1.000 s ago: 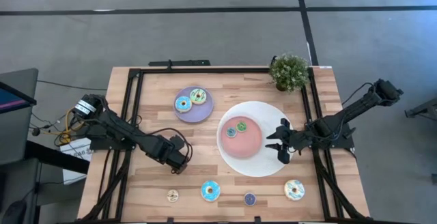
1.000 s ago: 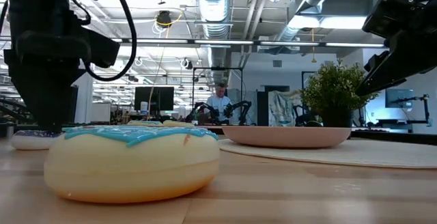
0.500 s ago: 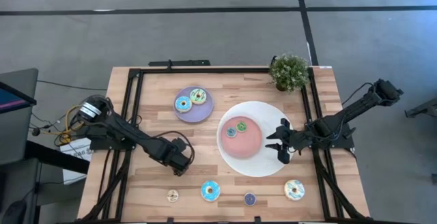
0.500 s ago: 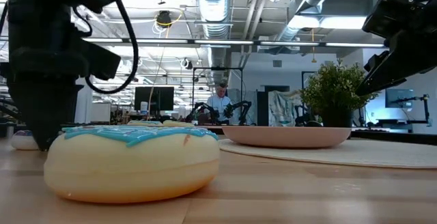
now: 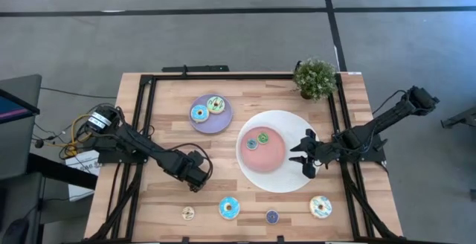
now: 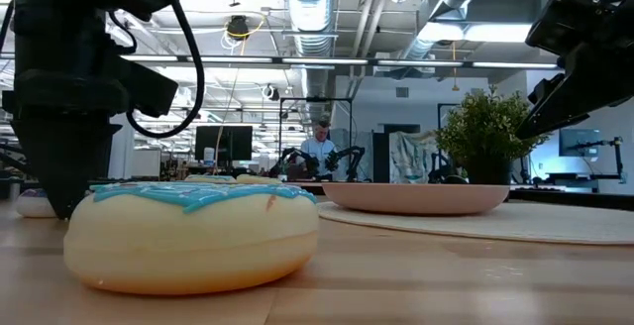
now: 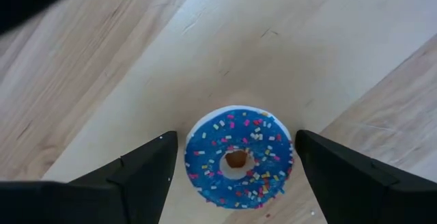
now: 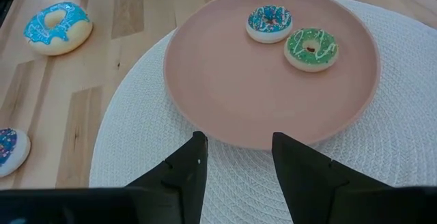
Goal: Pick & Place donuts
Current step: Put the top small purple donut on the pink plate
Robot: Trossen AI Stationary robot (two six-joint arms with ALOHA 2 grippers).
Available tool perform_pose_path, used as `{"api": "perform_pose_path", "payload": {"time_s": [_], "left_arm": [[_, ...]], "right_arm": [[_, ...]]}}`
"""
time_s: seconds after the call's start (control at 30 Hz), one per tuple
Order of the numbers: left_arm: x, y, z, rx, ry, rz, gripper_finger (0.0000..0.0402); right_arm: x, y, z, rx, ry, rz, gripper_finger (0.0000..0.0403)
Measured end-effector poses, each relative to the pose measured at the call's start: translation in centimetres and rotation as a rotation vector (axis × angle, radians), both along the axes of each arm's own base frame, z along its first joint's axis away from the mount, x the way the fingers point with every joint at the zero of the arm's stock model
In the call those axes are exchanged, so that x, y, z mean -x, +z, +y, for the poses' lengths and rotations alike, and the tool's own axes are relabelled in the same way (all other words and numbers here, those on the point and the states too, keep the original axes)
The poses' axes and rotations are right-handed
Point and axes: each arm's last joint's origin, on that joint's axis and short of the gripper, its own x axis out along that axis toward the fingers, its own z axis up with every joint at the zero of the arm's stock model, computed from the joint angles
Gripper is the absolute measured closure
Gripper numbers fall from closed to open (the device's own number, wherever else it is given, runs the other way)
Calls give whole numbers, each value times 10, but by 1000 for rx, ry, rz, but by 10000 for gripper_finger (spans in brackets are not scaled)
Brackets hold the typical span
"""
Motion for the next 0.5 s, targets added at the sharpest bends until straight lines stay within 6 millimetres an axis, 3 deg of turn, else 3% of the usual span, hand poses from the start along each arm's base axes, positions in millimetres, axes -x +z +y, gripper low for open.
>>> {"api": "perform_pose_path", "payload": {"time_s": [0.5], "left_arm": [[-1, 0, 0, 6, 0, -6, 156]], "right_arm": [[0, 0, 0, 0, 0, 0, 249]]}}
